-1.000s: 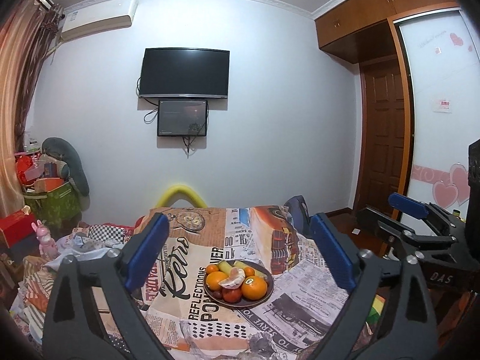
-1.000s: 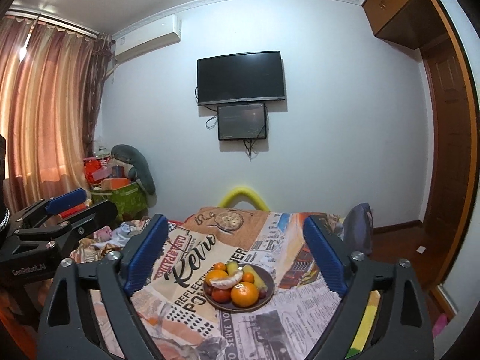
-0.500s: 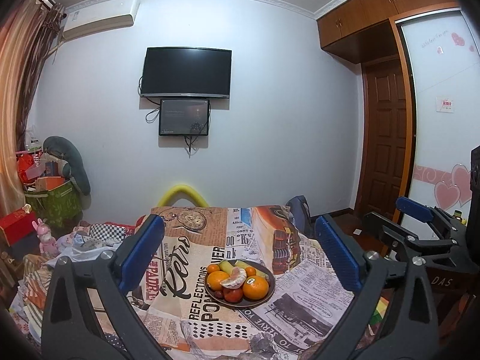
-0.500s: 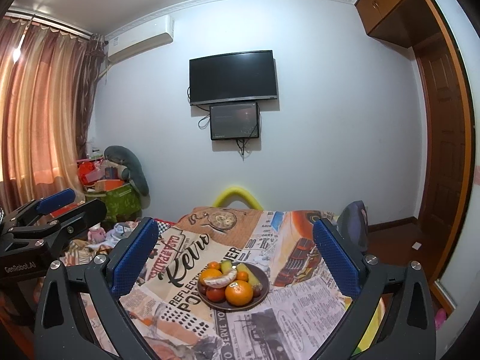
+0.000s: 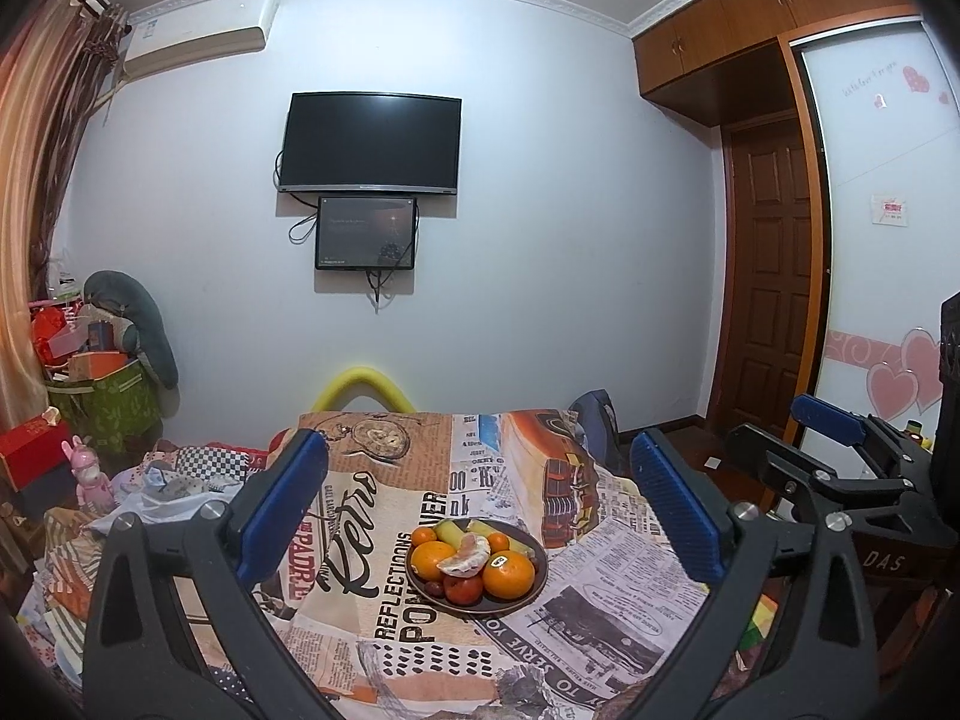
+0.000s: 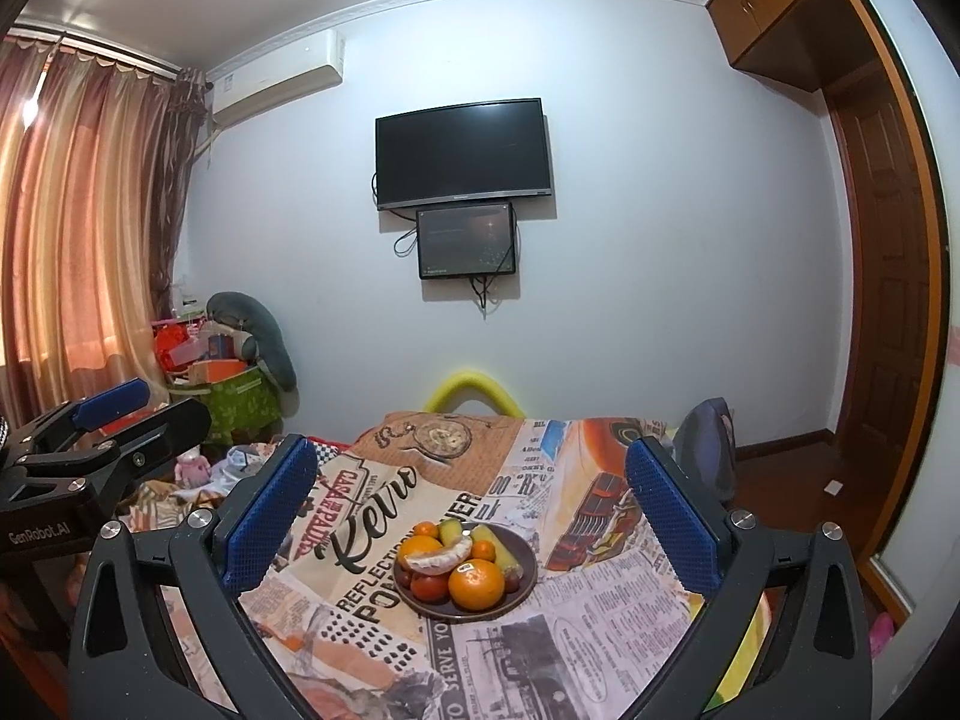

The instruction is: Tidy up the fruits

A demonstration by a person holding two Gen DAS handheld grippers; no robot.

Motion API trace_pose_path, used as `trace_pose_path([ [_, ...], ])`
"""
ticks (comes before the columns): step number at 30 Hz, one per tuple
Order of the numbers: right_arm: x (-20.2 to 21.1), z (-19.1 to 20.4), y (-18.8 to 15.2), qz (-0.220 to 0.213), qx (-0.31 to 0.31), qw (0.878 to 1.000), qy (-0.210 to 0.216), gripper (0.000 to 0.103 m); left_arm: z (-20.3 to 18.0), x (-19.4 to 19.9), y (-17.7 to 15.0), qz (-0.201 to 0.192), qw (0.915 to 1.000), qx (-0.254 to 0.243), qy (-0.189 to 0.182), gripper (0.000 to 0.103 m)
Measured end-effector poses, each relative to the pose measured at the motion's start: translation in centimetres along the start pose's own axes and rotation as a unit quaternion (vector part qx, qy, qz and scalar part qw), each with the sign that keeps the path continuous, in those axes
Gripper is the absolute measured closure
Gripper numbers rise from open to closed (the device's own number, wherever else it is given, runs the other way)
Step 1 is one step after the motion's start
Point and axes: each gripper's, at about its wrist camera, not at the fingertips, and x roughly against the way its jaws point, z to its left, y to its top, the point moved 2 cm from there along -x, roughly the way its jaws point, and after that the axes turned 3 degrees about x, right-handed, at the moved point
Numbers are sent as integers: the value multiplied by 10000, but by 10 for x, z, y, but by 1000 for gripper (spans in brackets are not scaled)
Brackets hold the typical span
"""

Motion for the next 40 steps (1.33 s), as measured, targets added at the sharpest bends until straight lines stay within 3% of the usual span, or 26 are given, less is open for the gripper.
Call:
trace_pose_path([
  [40,1,-1,6,33,-64,10000,-5,0,-3,-6,-1,158,9998,2,-137,1],
])
